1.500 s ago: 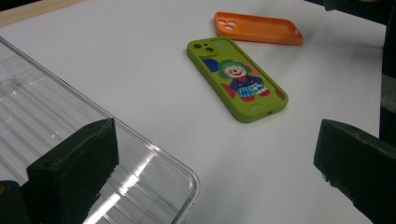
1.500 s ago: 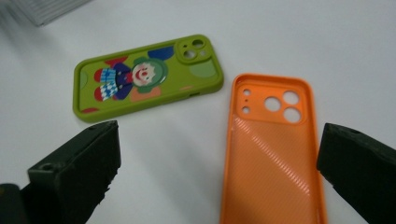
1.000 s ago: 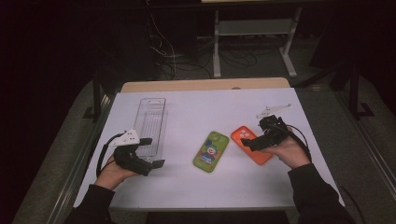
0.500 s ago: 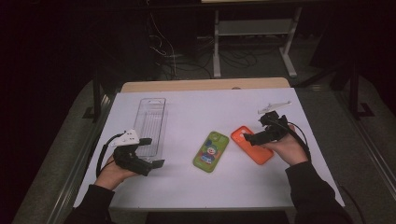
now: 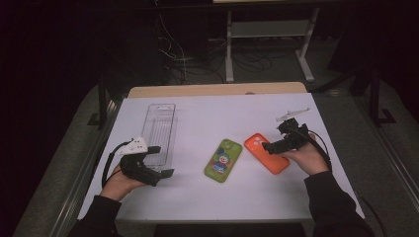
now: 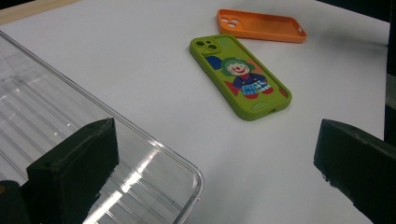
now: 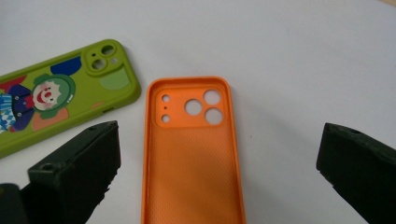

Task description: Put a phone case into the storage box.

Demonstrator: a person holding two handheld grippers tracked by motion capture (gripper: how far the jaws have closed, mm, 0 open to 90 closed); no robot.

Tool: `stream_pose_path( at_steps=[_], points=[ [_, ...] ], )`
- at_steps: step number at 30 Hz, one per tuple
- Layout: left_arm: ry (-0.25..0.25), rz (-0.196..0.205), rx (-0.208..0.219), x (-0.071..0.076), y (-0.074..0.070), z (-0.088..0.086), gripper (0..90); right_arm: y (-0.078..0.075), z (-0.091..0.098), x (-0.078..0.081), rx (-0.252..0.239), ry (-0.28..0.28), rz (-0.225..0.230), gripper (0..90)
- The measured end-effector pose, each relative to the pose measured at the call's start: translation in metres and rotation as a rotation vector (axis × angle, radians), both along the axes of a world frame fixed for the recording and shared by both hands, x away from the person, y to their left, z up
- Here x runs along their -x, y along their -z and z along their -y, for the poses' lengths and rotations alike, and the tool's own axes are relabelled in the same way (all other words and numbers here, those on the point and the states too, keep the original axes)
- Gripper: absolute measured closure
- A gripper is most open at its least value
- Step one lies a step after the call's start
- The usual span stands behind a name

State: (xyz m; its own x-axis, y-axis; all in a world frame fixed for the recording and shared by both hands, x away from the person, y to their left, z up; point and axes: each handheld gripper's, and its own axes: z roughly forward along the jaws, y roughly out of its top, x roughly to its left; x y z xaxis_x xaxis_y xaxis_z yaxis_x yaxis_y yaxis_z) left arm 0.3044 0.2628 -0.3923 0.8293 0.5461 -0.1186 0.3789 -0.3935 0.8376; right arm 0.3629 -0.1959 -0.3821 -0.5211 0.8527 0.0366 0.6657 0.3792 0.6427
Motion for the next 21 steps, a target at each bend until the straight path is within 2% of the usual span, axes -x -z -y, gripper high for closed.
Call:
stream_pose_path(
  at_steps=[14, 21],
  points=[
    [0.001, 0.003, -0.002, 0.000, 0.000, 0.000, 0.0, 0.016, -0.001, 0.000, 0.049, -0.016, -0.048, 0.0],
    [0.000, 0.001, -0.002, 0.000, 0.000, 0.000, 0.0, 0.029, -0.007, -0.001, 0.085, -0.036, -0.097, 0.0]
  ],
)
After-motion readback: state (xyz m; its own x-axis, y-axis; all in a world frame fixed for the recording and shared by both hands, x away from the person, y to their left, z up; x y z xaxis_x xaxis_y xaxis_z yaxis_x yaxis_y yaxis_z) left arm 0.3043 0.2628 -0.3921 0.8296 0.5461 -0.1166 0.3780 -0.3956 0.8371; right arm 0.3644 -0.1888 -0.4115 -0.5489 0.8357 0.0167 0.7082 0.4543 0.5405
